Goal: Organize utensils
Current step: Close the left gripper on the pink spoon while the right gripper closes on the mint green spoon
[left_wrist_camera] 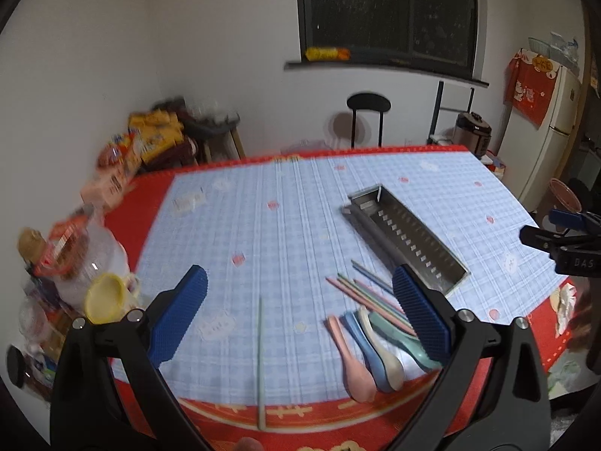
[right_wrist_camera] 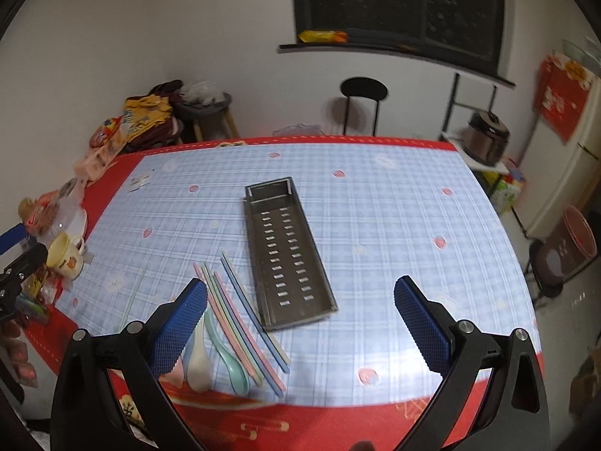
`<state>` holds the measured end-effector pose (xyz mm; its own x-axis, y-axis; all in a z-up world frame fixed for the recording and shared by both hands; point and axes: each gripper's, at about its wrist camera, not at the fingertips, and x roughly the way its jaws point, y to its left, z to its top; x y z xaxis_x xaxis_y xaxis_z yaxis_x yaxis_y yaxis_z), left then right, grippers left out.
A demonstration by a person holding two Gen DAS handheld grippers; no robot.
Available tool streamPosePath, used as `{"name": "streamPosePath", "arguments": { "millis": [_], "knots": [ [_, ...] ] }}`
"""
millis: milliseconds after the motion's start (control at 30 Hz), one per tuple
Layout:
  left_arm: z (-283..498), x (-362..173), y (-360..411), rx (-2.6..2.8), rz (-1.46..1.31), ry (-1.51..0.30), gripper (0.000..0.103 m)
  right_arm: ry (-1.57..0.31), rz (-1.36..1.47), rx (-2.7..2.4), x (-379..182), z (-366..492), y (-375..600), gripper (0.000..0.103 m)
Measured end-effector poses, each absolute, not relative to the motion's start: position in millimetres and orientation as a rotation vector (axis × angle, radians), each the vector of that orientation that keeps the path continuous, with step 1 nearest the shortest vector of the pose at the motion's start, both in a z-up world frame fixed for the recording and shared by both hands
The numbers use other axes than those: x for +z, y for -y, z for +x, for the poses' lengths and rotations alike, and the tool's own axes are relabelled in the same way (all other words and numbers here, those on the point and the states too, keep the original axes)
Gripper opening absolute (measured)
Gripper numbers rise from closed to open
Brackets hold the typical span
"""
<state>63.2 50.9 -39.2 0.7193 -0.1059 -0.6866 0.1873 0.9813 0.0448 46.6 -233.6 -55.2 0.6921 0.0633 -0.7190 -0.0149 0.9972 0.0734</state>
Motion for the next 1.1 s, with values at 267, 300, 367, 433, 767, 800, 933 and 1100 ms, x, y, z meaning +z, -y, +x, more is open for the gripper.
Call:
{"name": "streamPosePath", "arguments": {
  "millis": [267, 300, 367, 433, 767, 800, 933, 1100],
  "knots": [
    [63, -75, -51, -0.132, 0.094, -0.846, 0.097, -0.889, -0.008, 0.219, -92, 60, 203, 0.098],
    [62, -79, -51, -0.122, 0.087, -0.851, 0.097, -0.898, -0.002, 0.235, -96, 60, 203, 0.098],
    [60, -86, -51, -0.104, 0.062, -0.860, 0.097, -0.914, 0.003, 0.255, -105, 61, 203, 0.098],
    [58, -94, -51, -0.090, 0.034, -0.874, 0.097, -0.939, 0.003, 0.288, -116, 62, 205, 0.098],
    [33, -137, -45, 0.040, -0.060, -0.984, 0.089, -1.021, -0.035, 0.482, -152, 52, 208, 0.075],
    [31, -140, -46, 0.040, -0.061, -0.994, 0.084, -1.042, -0.035, 0.497, -159, 51, 207, 0.067],
    [32, -154, -53, 0.031, -0.098, -1.031, 0.063, -1.086, -0.037, 0.556, -175, 52, 199, 0.048],
    [41, -163, -57, 0.007, -0.160, -1.040, 0.040, -1.086, -0.049, 0.628, -175, 58, 189, 0.034]
  ]
}}
